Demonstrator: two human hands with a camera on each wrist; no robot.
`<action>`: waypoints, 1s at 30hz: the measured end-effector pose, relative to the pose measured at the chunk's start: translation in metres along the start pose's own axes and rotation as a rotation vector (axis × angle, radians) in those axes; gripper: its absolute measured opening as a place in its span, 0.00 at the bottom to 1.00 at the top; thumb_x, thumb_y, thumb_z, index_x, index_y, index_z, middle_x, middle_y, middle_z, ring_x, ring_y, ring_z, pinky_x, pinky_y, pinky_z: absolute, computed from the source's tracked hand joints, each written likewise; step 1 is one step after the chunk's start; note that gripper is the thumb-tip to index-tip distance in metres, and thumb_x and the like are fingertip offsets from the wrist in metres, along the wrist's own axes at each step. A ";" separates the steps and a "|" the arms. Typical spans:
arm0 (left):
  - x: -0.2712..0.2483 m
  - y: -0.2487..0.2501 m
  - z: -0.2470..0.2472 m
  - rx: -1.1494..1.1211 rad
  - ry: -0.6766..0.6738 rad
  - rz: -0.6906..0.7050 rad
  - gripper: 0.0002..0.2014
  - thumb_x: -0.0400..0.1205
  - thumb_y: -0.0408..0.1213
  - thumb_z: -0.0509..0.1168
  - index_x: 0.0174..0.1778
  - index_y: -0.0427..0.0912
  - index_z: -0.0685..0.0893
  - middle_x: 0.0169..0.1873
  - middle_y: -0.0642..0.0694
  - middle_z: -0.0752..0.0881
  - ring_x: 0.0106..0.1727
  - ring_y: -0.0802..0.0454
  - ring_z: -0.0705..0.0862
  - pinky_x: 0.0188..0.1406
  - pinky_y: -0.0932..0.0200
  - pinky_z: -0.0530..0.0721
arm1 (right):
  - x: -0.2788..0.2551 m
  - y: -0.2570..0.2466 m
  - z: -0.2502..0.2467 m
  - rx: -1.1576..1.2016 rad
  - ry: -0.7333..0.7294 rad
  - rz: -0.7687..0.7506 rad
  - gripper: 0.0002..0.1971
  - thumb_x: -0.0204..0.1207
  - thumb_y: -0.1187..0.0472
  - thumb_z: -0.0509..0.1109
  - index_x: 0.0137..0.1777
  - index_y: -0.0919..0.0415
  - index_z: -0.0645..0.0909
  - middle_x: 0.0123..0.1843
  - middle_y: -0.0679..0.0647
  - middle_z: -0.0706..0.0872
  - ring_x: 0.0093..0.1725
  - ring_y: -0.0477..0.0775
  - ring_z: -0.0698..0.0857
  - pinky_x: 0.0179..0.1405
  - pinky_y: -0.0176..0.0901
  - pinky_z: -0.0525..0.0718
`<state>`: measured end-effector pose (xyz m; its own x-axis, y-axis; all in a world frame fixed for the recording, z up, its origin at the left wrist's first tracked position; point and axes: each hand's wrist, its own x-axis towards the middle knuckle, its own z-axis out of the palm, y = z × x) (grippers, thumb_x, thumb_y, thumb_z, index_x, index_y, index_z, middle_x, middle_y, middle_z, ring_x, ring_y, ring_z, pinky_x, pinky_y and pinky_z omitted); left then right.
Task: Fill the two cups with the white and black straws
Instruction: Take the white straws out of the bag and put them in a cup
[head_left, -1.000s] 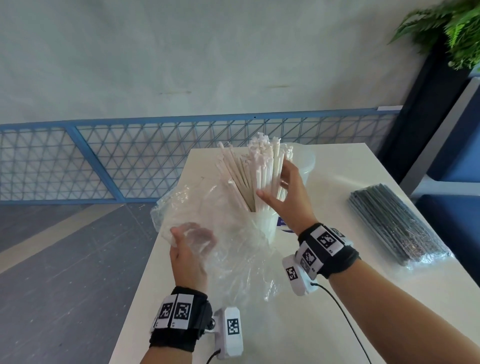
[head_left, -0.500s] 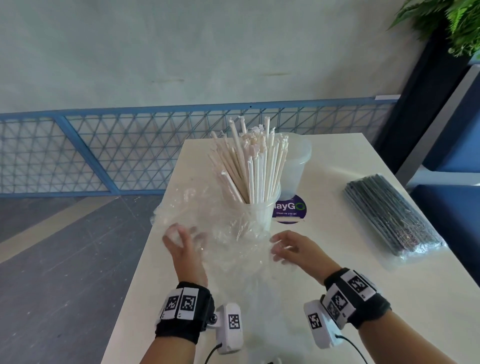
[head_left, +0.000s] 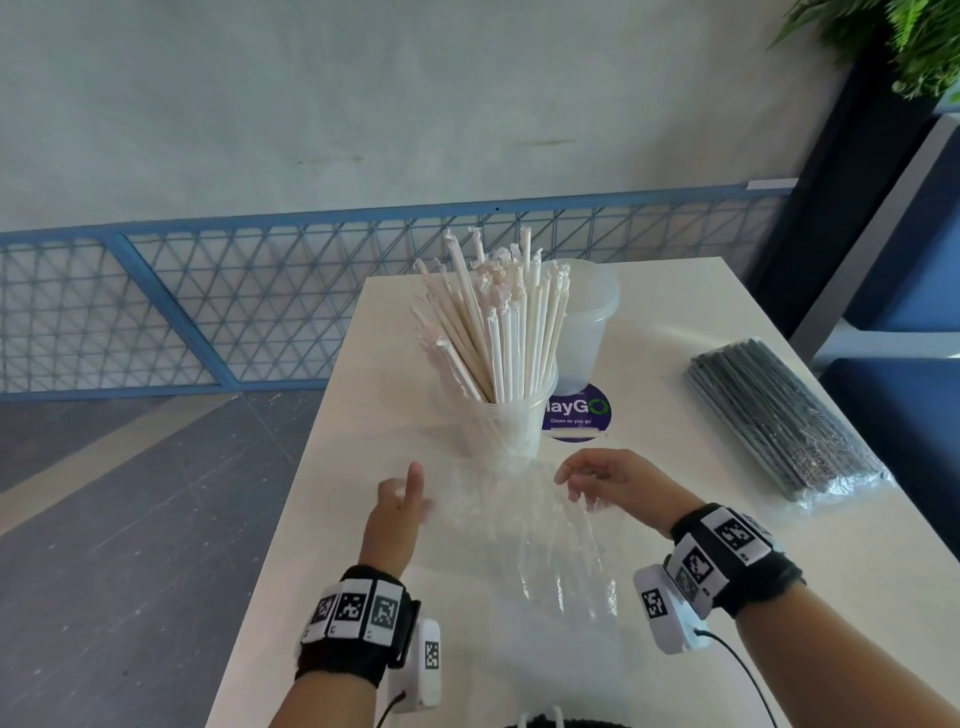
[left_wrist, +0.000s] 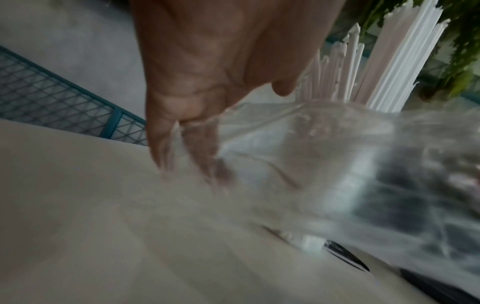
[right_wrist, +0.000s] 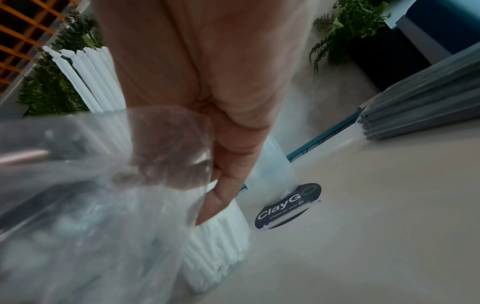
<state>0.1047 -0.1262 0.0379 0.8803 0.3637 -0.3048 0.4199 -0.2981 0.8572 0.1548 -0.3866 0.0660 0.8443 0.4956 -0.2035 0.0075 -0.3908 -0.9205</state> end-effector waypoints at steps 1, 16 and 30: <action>0.001 -0.003 0.001 -0.043 -0.029 0.012 0.18 0.83 0.54 0.54 0.54 0.40 0.74 0.33 0.43 0.85 0.35 0.49 0.83 0.40 0.59 0.77 | 0.000 0.001 -0.002 0.003 -0.005 0.002 0.11 0.79 0.68 0.64 0.44 0.54 0.84 0.34 0.47 0.84 0.30 0.44 0.78 0.36 0.32 0.78; -0.006 -0.017 0.032 0.233 0.196 0.152 0.09 0.87 0.42 0.49 0.46 0.40 0.66 0.25 0.44 0.77 0.26 0.47 0.74 0.24 0.55 0.67 | -0.010 0.014 0.034 -1.141 0.206 -0.008 0.34 0.72 0.27 0.43 0.72 0.43 0.68 0.71 0.54 0.78 0.72 0.63 0.76 0.65 0.72 0.69; -0.013 -0.006 0.058 0.999 0.041 0.563 0.34 0.73 0.57 0.61 0.71 0.40 0.71 0.66 0.38 0.82 0.68 0.38 0.80 0.69 0.31 0.67 | -0.011 0.059 0.052 -1.024 -0.205 0.268 0.50 0.40 0.19 0.15 0.65 0.39 0.13 0.71 0.51 0.15 0.71 0.58 0.20 0.76 0.73 0.40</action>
<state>0.1041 -0.1806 0.0124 0.9987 -0.0204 0.0470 -0.0272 -0.9884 0.1492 0.1185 -0.3748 -0.0032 0.7799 0.3809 -0.4967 0.3612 -0.9219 -0.1398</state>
